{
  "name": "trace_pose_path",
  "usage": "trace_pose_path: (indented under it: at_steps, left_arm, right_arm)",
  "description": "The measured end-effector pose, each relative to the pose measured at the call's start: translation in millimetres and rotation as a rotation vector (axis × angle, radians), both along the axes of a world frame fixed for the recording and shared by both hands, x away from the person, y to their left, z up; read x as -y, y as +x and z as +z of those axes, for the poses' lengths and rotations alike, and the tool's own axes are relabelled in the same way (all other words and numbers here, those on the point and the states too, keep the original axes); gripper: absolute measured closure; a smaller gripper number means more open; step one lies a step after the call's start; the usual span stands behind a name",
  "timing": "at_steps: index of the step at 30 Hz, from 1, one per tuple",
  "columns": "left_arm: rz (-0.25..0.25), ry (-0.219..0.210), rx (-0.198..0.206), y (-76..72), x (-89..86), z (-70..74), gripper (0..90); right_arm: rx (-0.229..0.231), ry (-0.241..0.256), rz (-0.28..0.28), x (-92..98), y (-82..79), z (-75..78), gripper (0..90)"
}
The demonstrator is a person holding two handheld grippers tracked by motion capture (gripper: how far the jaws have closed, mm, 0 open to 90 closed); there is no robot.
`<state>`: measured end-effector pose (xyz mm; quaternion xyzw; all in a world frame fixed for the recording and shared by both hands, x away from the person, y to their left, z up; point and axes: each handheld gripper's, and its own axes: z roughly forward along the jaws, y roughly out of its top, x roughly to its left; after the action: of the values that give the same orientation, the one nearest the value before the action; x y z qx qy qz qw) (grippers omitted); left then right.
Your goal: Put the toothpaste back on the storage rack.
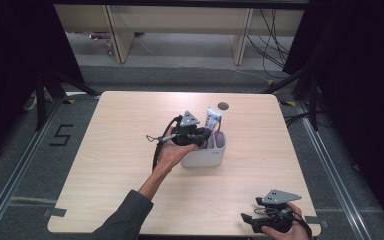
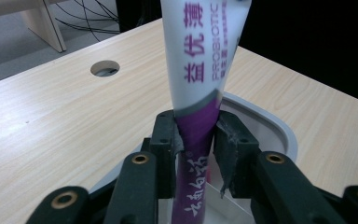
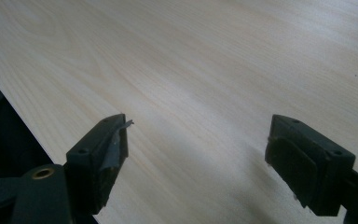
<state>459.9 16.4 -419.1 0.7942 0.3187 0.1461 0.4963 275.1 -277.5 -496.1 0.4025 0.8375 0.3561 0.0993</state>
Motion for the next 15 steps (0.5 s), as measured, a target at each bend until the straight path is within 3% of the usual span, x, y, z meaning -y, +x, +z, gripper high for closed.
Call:
trace_pose_path:
  at_steps: [4, 5, 6, 14, 15]
  left_arm:
    - [0.001, -0.062, 0.026, -1.9, -2.8, 8.6, 70.6]
    - [-0.003, -0.043, 0.027, -3.3, -3.3, 11.9, 70.2]
    - [-0.003, -0.023, 0.037, -5.0, -3.3, 14.2, 69.3]
    - [-0.016, -0.035, 0.024, -9.3, -5.5, 18.6, 65.4]
    - [-0.017, -0.031, 0.024, -9.7, -5.9, 19.3, 65.1]
  right_arm:
    - [-0.016, 0.005, -0.014, -0.7, -1.1, 0.1, 21.3]
    - [-0.001, -0.001, -0.001, -0.2, 0.0, -0.3, 21.3]
    - [-0.021, 0.007, -0.017, -1.4, -1.5, 0.1, 21.3]
    - [-0.002, -0.003, 0.003, -0.5, 0.1, -1.2, 21.3]
    - [-0.018, 0.002, -0.008, -1.0, -0.7, -0.4, 21.3]
